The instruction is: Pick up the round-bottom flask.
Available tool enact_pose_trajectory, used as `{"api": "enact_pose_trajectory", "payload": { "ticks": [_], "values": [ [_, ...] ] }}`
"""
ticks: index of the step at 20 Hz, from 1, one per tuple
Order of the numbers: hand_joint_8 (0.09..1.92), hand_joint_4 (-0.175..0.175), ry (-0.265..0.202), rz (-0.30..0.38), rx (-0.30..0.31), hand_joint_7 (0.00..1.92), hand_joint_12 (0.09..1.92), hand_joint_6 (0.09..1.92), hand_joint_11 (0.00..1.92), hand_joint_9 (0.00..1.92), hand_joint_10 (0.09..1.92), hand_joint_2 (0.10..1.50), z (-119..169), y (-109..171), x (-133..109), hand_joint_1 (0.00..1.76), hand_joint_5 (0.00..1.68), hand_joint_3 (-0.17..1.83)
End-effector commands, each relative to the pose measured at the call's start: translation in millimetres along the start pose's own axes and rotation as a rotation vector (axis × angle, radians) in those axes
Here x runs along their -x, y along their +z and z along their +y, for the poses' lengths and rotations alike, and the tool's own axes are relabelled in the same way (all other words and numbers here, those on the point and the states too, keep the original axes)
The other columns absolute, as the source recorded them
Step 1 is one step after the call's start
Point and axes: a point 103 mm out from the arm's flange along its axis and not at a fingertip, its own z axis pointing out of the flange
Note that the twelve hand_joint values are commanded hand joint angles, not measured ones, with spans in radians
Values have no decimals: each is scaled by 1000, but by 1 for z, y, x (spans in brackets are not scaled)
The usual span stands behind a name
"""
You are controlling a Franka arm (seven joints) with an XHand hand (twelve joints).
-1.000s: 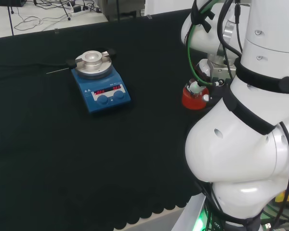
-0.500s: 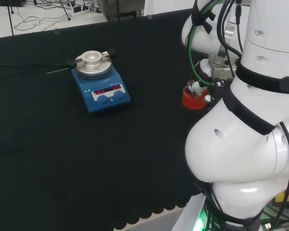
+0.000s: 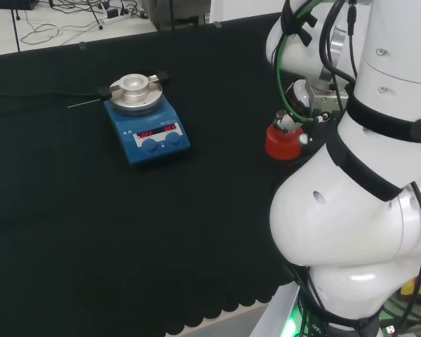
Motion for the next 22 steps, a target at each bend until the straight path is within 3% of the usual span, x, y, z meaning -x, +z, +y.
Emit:
{"api": "enact_pose_trajectory", "payload": {
  "ticks": [1,7,11,16,22],
  "values": [
    [695,84,9,53,-1,484,1356,941,274,690,582,716,-5,-16,-4,1105,1125,681],
    [698,50,14,76,-3,482,1360,954,275,686,586,688,-11,-41,-8,1117,1132,733],
    [700,30,23,98,-4,479,1362,964,274,683,589,673,-11,-62,-26,1123,1134,762],
    [699,27,0,102,1,476,1362,965,272,682,589,670,-5,-94,-46,1124,1135,768],
    [699,17,-41,115,-9,471,1367,966,267,680,592,658,4,-107,-76,1128,1141,788]
  ]
}}
